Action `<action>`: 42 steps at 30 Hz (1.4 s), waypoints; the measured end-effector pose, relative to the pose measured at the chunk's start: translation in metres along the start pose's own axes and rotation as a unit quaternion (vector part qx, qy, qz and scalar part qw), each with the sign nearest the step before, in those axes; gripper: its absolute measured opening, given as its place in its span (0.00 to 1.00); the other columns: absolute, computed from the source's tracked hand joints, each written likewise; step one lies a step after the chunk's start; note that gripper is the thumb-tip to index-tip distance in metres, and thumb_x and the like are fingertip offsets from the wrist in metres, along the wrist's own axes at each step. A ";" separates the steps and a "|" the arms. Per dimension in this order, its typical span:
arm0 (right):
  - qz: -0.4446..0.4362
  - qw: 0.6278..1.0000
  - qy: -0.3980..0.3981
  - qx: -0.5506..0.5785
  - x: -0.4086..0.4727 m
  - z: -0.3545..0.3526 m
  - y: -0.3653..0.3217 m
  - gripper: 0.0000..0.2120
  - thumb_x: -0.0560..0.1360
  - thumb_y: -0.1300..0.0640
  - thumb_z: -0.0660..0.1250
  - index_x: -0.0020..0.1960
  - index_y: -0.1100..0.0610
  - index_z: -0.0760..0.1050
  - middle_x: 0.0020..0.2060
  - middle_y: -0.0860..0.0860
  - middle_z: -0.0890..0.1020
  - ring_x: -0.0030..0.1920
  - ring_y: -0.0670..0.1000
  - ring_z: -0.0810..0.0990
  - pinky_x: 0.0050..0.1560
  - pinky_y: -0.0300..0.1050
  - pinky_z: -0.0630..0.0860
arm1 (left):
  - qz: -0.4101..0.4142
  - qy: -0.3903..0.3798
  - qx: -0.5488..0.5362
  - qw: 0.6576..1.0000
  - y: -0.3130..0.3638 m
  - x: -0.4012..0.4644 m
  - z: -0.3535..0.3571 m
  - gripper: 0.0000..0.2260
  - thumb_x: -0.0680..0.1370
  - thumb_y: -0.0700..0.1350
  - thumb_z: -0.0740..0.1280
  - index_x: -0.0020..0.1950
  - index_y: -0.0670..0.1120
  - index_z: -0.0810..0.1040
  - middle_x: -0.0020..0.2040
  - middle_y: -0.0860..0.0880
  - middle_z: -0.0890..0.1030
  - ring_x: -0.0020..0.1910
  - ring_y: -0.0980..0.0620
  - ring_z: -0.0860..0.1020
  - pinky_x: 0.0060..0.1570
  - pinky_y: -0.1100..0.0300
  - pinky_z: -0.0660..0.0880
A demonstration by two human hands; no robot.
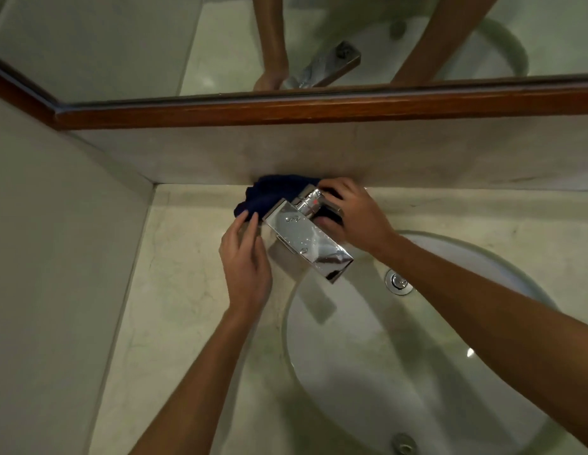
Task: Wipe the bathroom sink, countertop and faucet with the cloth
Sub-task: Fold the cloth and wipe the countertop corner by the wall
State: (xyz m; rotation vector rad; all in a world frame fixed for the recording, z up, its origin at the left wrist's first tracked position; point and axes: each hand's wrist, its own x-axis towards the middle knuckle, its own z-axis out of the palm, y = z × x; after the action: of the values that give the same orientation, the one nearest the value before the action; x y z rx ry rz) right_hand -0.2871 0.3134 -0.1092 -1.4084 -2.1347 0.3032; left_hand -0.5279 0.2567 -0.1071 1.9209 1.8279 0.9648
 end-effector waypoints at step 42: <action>0.010 0.979 -0.043 -0.201 -0.083 -0.086 0.076 0.19 0.81 0.48 0.63 0.69 0.54 0.76 0.66 0.50 0.80 0.61 0.57 0.76 0.56 0.53 0.73 | -0.040 -0.042 0.079 0.995 -0.009 -0.009 0.010 0.18 0.84 0.46 0.56 0.66 0.42 0.80 0.69 0.46 0.76 0.67 0.46 0.72 0.66 0.45 0.72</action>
State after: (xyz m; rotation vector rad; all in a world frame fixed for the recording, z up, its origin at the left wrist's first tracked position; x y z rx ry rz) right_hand -0.1555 0.2612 -0.1018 -1.6622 -2.3456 -0.0712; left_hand -0.5275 0.2511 -0.1228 1.9296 1.9683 0.7213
